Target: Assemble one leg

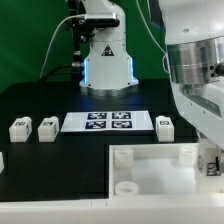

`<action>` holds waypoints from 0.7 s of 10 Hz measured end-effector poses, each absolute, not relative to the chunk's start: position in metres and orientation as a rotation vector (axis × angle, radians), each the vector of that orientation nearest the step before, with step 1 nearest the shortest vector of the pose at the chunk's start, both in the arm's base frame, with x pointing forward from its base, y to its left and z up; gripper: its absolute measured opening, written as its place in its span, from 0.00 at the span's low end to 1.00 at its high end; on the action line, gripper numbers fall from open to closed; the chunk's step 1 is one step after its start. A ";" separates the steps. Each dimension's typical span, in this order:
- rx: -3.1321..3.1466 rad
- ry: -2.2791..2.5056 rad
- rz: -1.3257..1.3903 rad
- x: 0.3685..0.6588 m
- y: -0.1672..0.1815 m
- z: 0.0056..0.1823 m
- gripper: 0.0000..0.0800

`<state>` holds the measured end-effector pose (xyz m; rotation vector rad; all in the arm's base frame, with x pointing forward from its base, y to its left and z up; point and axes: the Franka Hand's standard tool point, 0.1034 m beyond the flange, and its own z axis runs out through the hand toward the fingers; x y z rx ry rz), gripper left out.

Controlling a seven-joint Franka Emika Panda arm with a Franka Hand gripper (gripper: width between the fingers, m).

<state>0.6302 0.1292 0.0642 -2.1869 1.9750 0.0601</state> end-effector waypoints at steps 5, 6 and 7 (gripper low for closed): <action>-2.631 1.413 0.008 0.634 0.120 0.069 0.81; -2.740 1.233 -0.017 0.633 0.127 0.068 0.81; -2.817 1.053 -0.032 0.633 0.127 0.068 0.81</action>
Offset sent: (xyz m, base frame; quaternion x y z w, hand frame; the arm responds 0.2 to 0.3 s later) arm 0.0120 -0.0177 0.0090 0.0174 -0.0190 -0.1602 0.9867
